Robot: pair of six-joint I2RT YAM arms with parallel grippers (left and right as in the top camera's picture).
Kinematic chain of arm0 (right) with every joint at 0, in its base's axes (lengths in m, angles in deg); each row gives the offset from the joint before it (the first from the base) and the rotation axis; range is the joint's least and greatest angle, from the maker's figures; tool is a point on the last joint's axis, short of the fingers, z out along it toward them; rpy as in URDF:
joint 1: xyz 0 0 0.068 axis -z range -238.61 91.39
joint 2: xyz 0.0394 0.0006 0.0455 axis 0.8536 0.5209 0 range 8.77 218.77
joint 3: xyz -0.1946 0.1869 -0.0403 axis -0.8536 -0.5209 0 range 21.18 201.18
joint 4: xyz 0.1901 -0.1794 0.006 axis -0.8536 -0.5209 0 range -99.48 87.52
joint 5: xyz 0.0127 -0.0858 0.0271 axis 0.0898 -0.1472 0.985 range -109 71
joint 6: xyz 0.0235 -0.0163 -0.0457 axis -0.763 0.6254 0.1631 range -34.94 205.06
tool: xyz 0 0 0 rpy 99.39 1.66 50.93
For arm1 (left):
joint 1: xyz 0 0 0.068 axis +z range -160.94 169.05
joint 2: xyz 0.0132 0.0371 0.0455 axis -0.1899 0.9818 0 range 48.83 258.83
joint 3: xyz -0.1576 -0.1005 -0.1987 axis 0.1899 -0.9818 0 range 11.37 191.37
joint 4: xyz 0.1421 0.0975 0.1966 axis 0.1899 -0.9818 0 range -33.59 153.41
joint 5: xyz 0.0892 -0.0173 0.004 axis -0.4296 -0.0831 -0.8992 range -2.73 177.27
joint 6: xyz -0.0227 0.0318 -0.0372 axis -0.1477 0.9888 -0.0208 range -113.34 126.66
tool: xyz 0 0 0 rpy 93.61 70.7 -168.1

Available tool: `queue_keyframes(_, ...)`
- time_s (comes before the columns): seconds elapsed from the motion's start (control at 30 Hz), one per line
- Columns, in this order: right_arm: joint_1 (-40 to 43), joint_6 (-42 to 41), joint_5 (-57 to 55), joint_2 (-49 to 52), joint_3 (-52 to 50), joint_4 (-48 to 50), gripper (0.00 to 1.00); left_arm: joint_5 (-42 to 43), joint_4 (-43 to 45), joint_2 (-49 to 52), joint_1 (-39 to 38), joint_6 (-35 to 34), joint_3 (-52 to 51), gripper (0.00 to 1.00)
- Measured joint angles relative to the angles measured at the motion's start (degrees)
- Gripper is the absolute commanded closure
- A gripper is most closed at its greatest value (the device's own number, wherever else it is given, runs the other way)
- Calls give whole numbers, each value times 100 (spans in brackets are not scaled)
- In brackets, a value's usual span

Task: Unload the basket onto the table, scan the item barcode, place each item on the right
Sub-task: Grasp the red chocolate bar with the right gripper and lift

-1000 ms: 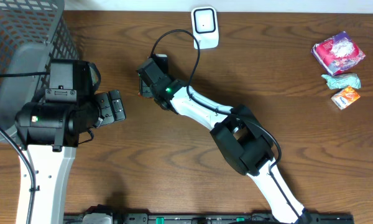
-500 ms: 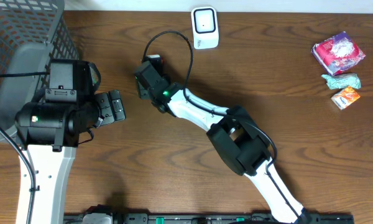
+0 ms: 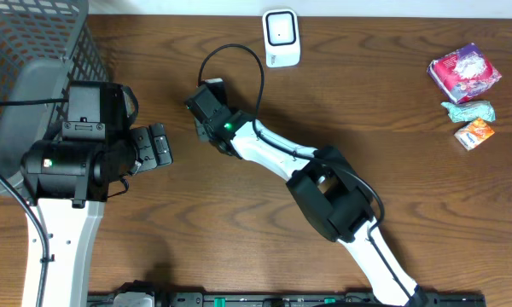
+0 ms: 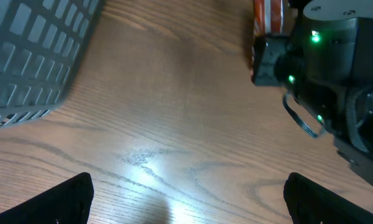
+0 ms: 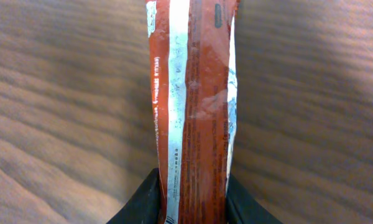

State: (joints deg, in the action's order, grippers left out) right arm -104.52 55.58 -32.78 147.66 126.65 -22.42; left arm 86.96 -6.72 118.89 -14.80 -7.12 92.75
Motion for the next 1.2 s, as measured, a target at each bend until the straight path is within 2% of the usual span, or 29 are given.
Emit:
queue_keyframes(0.23, 2, 2, -20, -424, 0, -1604, 81, 2, -4, 0, 0, 0, 0, 2)
queue_keyframes(0.4, 2, 2, -195, -658, 0, -2669, 76, 2, -2, 2, 0, 0, 0, 2)
queue_keyframes(0.43, 2, 2, -293, -667, 0, -2863, 73, 2, -2, 2, 0, 0, 0, 2)
queue_keyframes(0.53, 2, -15, -649, -669, -2, -3241, 45, 2, 0, 2, 0, 0, 0, 2)
queue_keyframes(0.57, 4, -7, -778, -669, -2, -3283, 42, 2, -2, 0, 0, 0, 0, 2)
queue_keyframes(0.87, 4, 466, -1447, -669, 164, -3139, 42, 2, 0, 2, 0, 0, 0, 2)
queue_keyframes(1.07, 4, 1364, -782, -671, 260, -2835, 42, 0, 0, 2, 0, 0, 0, 2)
queue_keyframes(1.2, 2, 1672, -481, -671, 260, -2868, 42, 0, 0, 0, 0, 0, 0, 2)
